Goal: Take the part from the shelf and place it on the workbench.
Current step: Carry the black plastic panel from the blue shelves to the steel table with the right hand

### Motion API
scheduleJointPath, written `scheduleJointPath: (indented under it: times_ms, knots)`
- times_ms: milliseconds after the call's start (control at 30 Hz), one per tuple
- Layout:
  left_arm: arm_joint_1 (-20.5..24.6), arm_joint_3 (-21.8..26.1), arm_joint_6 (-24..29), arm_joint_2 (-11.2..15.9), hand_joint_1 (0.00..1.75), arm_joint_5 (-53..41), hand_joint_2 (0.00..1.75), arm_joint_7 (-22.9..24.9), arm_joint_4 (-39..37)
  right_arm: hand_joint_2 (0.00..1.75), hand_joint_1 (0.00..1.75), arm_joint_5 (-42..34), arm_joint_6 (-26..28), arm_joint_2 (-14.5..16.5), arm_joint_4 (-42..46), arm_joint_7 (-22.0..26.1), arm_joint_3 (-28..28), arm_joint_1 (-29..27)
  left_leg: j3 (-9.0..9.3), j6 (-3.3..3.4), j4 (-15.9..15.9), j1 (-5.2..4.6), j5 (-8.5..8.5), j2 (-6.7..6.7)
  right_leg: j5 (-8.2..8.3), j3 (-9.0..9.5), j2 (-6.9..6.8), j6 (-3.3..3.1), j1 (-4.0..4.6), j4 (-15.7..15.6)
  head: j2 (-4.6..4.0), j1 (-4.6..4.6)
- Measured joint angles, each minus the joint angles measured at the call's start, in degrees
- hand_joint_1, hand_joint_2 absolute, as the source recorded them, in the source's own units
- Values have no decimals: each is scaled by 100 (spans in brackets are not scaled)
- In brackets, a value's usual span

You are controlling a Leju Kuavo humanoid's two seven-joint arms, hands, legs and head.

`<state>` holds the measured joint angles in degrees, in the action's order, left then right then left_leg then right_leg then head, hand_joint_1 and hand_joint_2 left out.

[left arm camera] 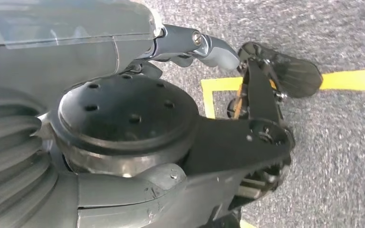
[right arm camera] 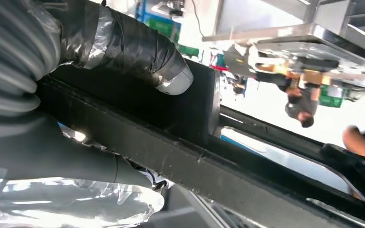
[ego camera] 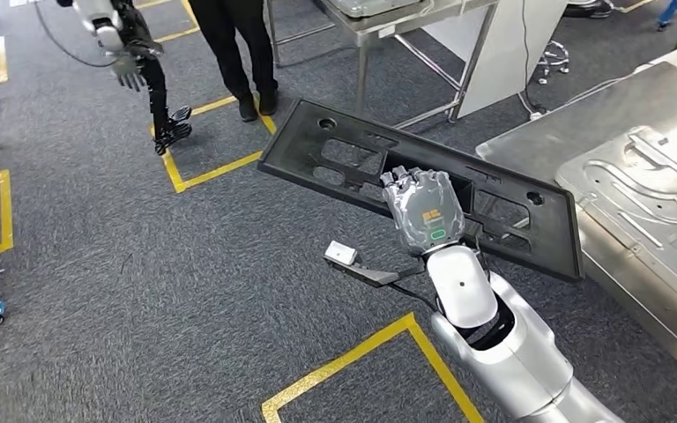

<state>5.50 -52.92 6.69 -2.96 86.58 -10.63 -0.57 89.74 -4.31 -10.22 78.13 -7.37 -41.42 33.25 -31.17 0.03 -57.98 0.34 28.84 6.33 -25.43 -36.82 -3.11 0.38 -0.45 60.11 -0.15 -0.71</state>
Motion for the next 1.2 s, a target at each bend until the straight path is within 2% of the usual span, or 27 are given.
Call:
scheduleJointPath:
  times_ms: [33, 67, 100, 167, 200, 233, 267, 300, 333, 400, 467, 533, 567, 633, 667, 700, 733, 767, 800, 833, 900, 933, 967, 1033, 1067, 1133, 1200]
  knots:
    - [9, -1, -1, -1, 0, 0, 175, 3, 1, 175, 173, 0, 0, 1, -1, 4, 2, 1, 9, -31, -4, 11, 26, 16, 0, -1, 72, -36, -5, -1, 0, 2]
    - [15, -1, -1, -1, 0, 0, 175, 5, 1, 175, 173, 0, 1, 2, 0, 8, 6, 7, 4, -58, -50, 31, 80, -55, 3, 6, 136, -70, -15, -9, 0, 2]
    - [18, -2, -1, -1, 0, 0, 175, 9, 2, 175, 173, 0, 2, 8, 0, 11, 9, 15, -42, -78, -186, 53, 182, -183, 9, 16, 198, -108, -24, -22, 0, 3]
    - [11, -2, 4, -1, 0, 0, 175, 20, 2, 175, 173, 0, 4, 38, -4, 14, 13, 28, -311, -96, -785, 79, 505, -489, 12, 31, 315, -166, -26, -31, 0, 4]
    - [3, -2, 10, -1, 0, 0, 175, 31, 2, 175, 173, 0, 5, 57, -11, 19, 11, 29, -514, -98, -1180, 78, 660, -556, 10, 32, 386, -186, -17, -28, 0, 6]
    - [-2, -2, 15, -1, 0, 0, 175, 41, 2, 175, 173, 0, 6, 73, -21, 26, 9, 24, -689, -97, -1492, 77, 738, -584, 9, 34, 465, -196, -5, -22, 0, 4]
    - [-3, -1, 16, -2, 0, 0, 175, 49, 2, 175, 173, 0, 6, 84, -32, 33, 8, 19, -793, -86, -1633, 76, 709, -599, 7, 37, 549, -202, 8, -15, 0, 4]
    - [-1, 1, 10, -2, 0, 0, 175, 55, 2, 175, 173, 0, 6, 89, -39, 40, 7, 14, -797, -65, -1554, 74, 567, -616, 5, 42, 634, -204, 19, -7, 0, 4]
    - [1, 6, -5, -3, 0, 0, 175, 56, 2, 175, 173, 0, 5, 92, -43, 42, 8, 12, -702, -33, -1272, 71, 346, -657, 4, 47, 717, -205, 25, 0, 0, 3]
    - [-7, 14, -44, -2, 0, 0, 175, 55, 1, 175, 173, 1, 7, 92, -45, 37, 16, 11, -412, 50, -532, 62, -34, -912, 4, 42, 871, -192, 23, 11, 0, 2]
    - [-15, 17, -91, -1, 0, 0, 175, 60, -2, 175, 173, 1, 20, 81, -44, 26, 47, -15, -244, 98, -149, 43, -140, -1104, 24, 7, 1012, -136, -7, 6, 0, 2]
    - [-5, 9, -157, -12, 0, 0, 175, 100, -1, 175, 173, 0, 58, -15, -3, 60, 143, -108, -202, 123, -76, 38, -150, -1037, 62, -13, 1138, -46, -25, -35, 0, 3]
    - [1, 4, -187, -22, 0, 0, 175, 124, -1, 175, 173, 0, 103, -103, 44, 117, 231, -179, -174, 147, -17, 48, -178, -970, 55, -13, 1105, -8, -17, -42, 0, 0]
    - [-2, -2, -232, -55, 0, 0, 175, 148, -1, 175, 173, 1, 207, -287, 142, 261, 461, -286, -117, 210, 113, 80, -241, -821, -127, -120, 807, 58, 13, 188, -1, -24]
    - [-13, -2, -247, -64, 0, 0, 175, 151, -2, 175, 173, 2, 249, -359, 173, 324, 581, -319, -101, 228, 143, 77, -254, -741, -303, -254, 605, 83, 10, 478, -1, -34]
    - [-26, -1, -259, -74, 0, 0, 175, 156, -2, 175, 173, 2, 266, -406, 186, 366, 686, -337, -97, 241, 151, 74, -252, -661, -485, -429, 469, 111, 2, 835, -1, -44]
    - [-38, -1, -263, -79, 0, 0, 175, 162, -2, 175, 173, 2, 268, -438, 190, 392, 774, -355, -96, 242, 146, 69, -242, -570, -611, -591, 404, 140, -11, 1161, 0, -44]
    - [-44, 1, -267, -79, 0, 0, 175, 175, -2, 175, 173, 2, 259, -459, 191, 413, 844, -372, -93, 238, 139, 69, -229, -480, -634, -677, 371, 167, -30, 1335, 0, -44]
    - [-46, 4, -269, -79, 0, 0, 175, 191, -2, 175, 173, 2, 249, -471, 192, 433, 900, -379, -87, 228, 131, 70, -212, -393, -561, -665, 345, 191, -53, 1318, 0, -44]
    - [-46, 7, -271, -80, 0, 0, 175, 204, -2, 175, 173, 2, 236, -476, 191, 446, 936, -372, -77, 212, 117, 73, -191, -309, -400, -535, 301, 213, -74, 1084, 0, -43]
    - [-48, 15, -274, -74, 0, 0, 175, 221, -4, 175, 173, 2, 203, -469, 188, 449, 962, -320, -55, 152, 66, 58, -126, -169, -87, -128, 71, 223, -85, 347, 0, -44]
    - [-49, 22, -276, -70, 0, 0, 175, 222, -6, 175, 173, 2, 181, -451, 183, 430, 961, -284, -48, 117, 36, 42, -92, -112, -8, 12, -22, 196, -74, 87, 0, -40]
    - [-49, 31, -279, -67, 0, 0, 175, 222, -8, 175, 173, 2, 156, -427, 175, 401, 955, -253, -40, 83, 11, 20, -65, -66, 7, 71, -79, 157, -58, -38, 0, -36]
    - [-48, 47, -282, -63, 0, 0, 175, 222, -9, 175, 173, 1, 116, -383, 154, 328, 938, -207, -14, 27, 0, 1, -39, 22, -15, 49, 5, 63, -41, -28, 0, -31]
    - [-46, 51, -282, -61, 0, 0, 175, 221, -9, 175, 173, 1, 105, -365, 145, 294, 927, -189, -5, -3, -12, 10, -11, 1, -15, 49, 62, 24, -52, -33, 0, -32]
    - [-37, 60, -293, -54, 0, 0, 175, 213, -9, 175, 173, 2, 98, -315, 133, 240, 908, -134, -90, -50, -243, 41, 177, -245, -2, 62, 177, -57, -80, -52, 0, -31]
    - [-22, 86, -311, -51, 0, 0, 175, 204, -9, 175, 173, 2, 82, -240, 128, 196, 891, -84, -402, -69, -920, 54, 537, -533, 4, 69, 298, -113, -76, -60, 0, -28]
